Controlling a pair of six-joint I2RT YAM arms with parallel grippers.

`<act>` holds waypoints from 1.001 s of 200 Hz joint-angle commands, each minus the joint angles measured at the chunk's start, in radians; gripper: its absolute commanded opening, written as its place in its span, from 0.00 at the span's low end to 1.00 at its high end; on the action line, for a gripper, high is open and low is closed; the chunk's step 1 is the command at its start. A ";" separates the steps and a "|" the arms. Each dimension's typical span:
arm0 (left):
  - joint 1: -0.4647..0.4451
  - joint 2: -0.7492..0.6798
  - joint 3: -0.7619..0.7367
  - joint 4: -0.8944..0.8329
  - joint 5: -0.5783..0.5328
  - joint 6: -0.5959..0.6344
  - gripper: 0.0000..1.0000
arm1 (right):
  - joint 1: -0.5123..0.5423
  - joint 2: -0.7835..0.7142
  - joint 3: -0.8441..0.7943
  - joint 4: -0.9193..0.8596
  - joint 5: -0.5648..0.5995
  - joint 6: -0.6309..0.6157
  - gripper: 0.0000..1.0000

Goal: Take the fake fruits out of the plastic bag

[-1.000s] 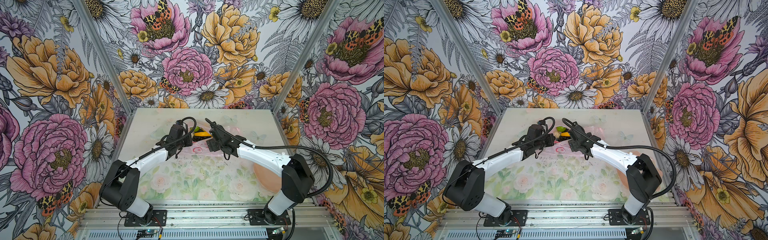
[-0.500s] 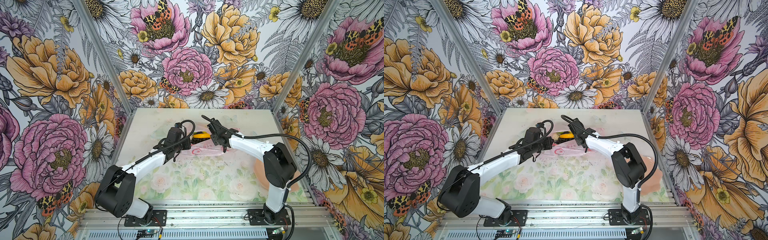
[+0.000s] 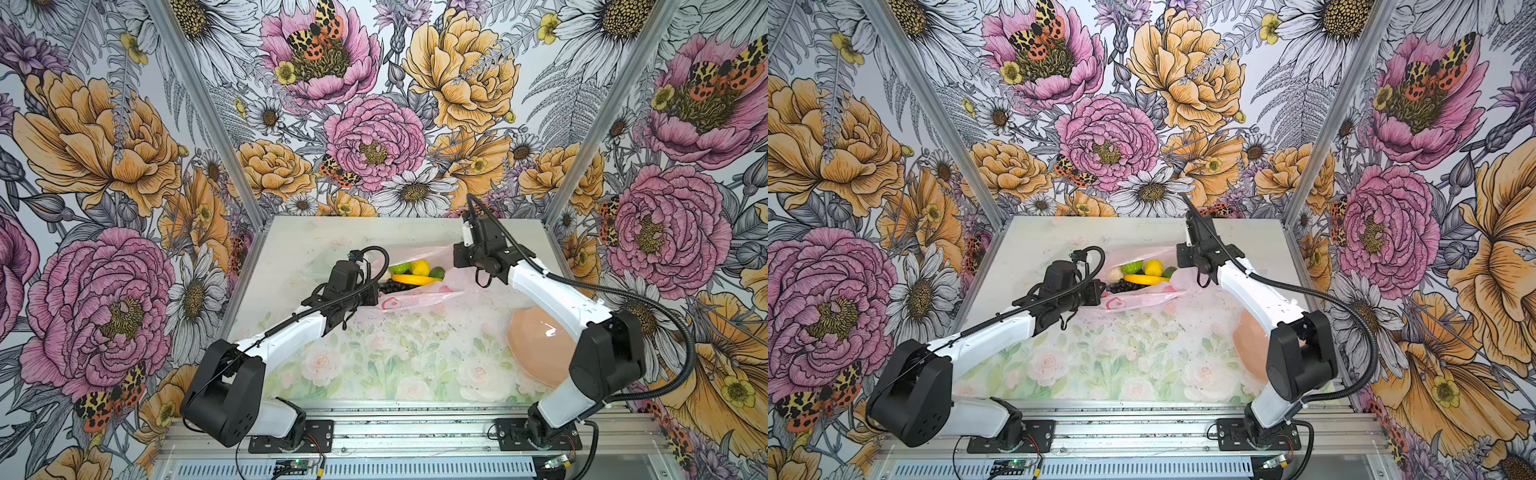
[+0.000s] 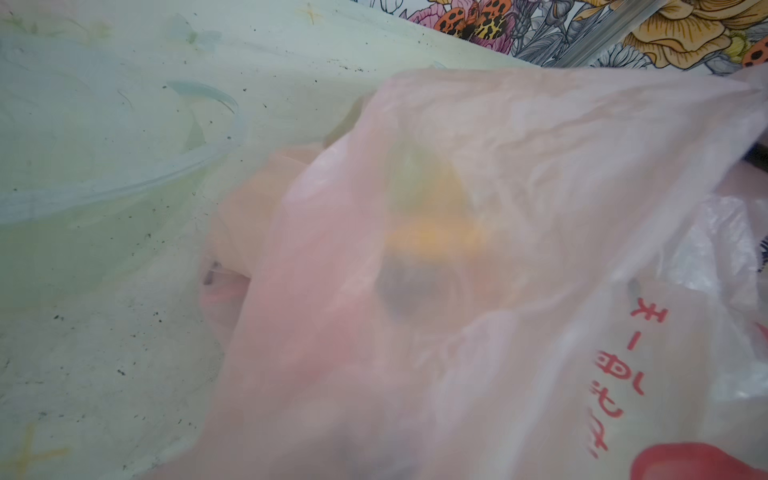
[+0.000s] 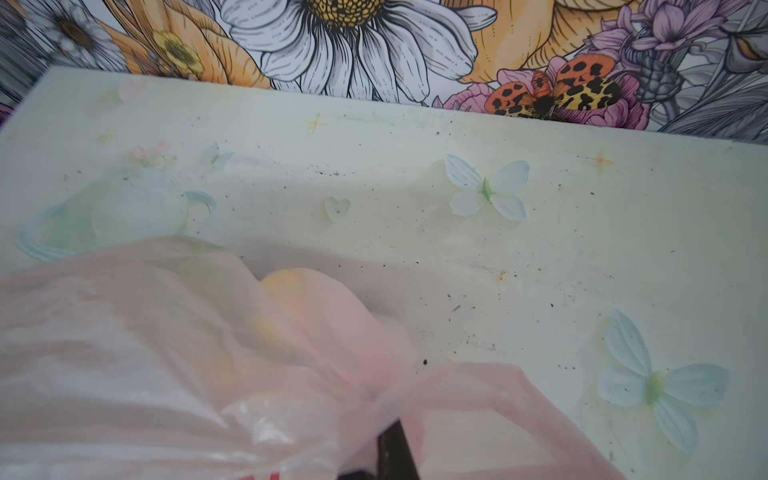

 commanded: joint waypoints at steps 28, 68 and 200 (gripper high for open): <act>0.085 -0.038 -0.085 0.224 0.113 -0.006 0.00 | -0.193 -0.051 -0.215 0.284 -0.433 0.256 0.00; 0.121 0.063 -0.066 0.290 0.180 -0.047 0.00 | -0.257 0.076 -0.296 0.548 -0.553 0.423 0.00; -0.091 0.155 0.102 0.068 -0.061 0.048 0.00 | -0.127 -0.070 -0.123 0.110 -0.071 0.237 0.90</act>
